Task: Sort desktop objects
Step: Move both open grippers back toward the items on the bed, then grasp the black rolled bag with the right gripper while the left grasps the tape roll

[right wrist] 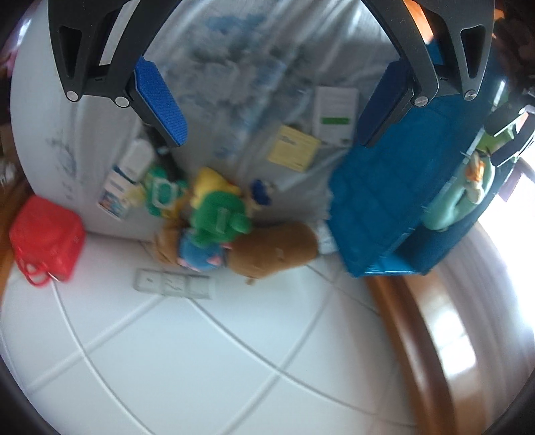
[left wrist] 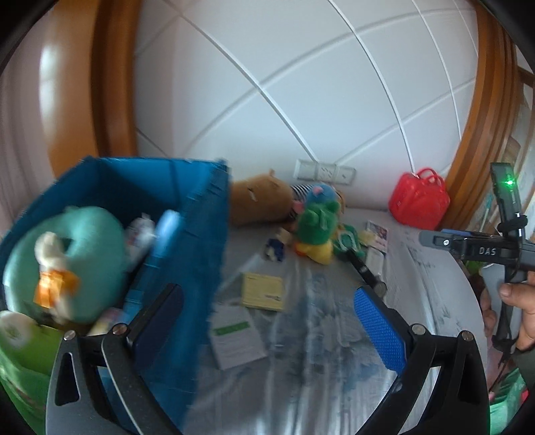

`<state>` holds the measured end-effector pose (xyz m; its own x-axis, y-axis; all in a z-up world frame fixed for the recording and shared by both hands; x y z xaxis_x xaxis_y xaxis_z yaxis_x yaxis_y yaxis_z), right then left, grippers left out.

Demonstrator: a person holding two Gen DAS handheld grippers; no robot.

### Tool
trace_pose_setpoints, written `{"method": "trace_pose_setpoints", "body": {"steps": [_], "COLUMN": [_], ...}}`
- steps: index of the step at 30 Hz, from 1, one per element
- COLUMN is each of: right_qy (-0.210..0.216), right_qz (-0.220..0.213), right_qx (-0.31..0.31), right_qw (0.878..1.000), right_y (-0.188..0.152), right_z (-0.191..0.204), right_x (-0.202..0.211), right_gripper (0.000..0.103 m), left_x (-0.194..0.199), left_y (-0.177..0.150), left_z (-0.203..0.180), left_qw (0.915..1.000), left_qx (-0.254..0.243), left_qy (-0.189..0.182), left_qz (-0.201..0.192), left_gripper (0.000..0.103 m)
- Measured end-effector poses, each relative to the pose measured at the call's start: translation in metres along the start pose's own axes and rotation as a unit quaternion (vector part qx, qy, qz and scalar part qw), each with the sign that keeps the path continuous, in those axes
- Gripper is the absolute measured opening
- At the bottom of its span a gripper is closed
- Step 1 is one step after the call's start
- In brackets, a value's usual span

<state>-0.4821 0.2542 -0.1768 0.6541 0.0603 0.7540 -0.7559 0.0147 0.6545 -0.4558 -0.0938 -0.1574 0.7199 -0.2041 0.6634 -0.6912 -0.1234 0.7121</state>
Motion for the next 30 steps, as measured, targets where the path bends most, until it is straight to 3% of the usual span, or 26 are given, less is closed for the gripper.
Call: {"method": "trace_pose_setpoints", "body": {"steps": [8, 15, 23, 28, 30], "right_qy": [-0.045, -0.065, -0.111, -0.135, -0.139], "right_qz": [0.052, 0.105, 0.137, 0.154, 0.166], "right_qx": [-0.023, -0.038, 0.040, 0.083, 0.092], "right_qw": [0.997, 0.992, 0.984, 0.975, 0.972], "right_y": [-0.068, -0.115, -0.099, -0.085, -0.087], "right_z": [-0.119, -0.177, -0.195, -0.204, -0.206], "right_x": [-0.034, -0.122, -0.235, -0.302, -0.316], "right_gripper": [0.103, 0.103, 0.103, 0.097, 0.090], "left_x": [-0.062, -0.104, -0.130, -0.130, -0.131], "left_y": [-0.044, -0.074, -0.098, -0.113, -0.118], "left_z": [-0.066, -0.077, -0.049, -0.036, -0.032], "left_qw": [0.9991, 0.9965, 0.9932, 0.9916, 0.9908], "left_qx": [0.006, -0.005, -0.004, -0.014, -0.011], "left_qy": [-0.019, -0.028, -0.013, -0.006, -0.008], "left_qz": [0.039, 0.079, 0.115, 0.128, 0.135], "left_gripper": [0.103, 0.103, 0.103, 0.103, 0.103]}}
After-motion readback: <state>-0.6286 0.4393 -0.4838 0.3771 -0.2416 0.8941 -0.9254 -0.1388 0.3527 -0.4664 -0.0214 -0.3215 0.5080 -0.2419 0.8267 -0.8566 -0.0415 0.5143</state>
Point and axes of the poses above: each gripper's, at about its wrist camera, not at the fingertips, and x roughly against the way its jaws point, z to its left, y to its top, the point moved 10 cm from there along -x, roughly the way its jaws point, and after that the axes turned 7 degrees about x, right-handed, at the moved point
